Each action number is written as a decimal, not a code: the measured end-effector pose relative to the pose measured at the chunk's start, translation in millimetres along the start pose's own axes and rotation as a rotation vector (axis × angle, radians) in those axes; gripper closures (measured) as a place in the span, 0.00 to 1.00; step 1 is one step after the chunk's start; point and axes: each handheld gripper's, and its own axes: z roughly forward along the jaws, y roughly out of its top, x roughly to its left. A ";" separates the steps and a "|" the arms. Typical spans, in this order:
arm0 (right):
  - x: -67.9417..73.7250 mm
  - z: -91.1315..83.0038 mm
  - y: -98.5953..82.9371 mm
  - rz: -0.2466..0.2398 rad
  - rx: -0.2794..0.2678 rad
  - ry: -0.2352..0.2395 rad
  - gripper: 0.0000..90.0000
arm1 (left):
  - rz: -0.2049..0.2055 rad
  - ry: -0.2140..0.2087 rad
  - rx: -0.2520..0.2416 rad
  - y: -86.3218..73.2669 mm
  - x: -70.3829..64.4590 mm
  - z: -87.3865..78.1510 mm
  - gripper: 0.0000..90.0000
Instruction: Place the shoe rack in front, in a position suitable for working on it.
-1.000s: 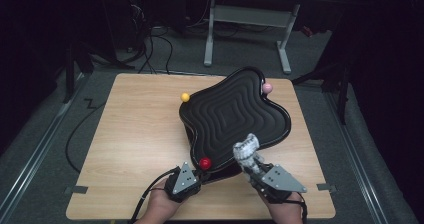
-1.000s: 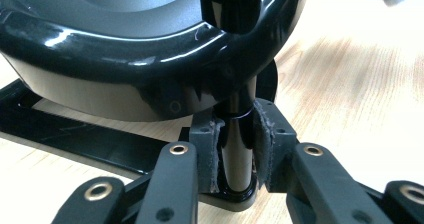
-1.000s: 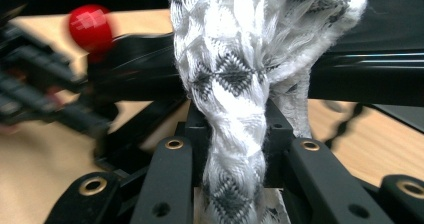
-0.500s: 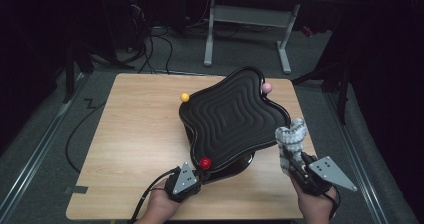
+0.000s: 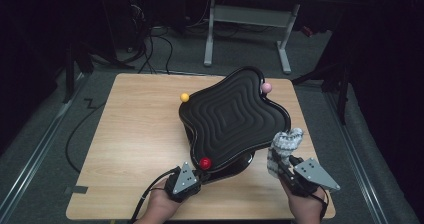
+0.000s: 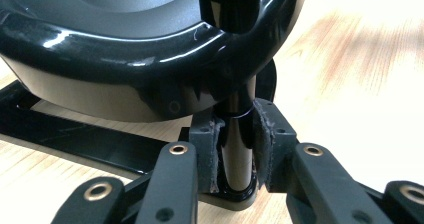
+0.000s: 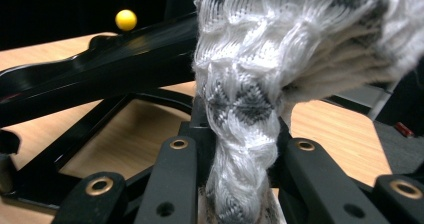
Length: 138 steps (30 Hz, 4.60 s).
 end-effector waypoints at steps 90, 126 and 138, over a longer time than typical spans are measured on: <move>114.0 35.5 -3.8 -0.229 0.115 0.339 0.87 | -0.098 -0.007 0.046 -3.6 -6.2 7.7 0.83; -26.4 30.6 -19.2 0.110 0.151 -0.066 0.85 | -0.077 -0.025 0.057 -7.1 -0.6 -0.6 0.82; 55.6 83.6 -44.7 0.000 0.331 0.185 0.85 | -0.098 -0.003 0.059 -8.8 -0.7 -3.9 0.82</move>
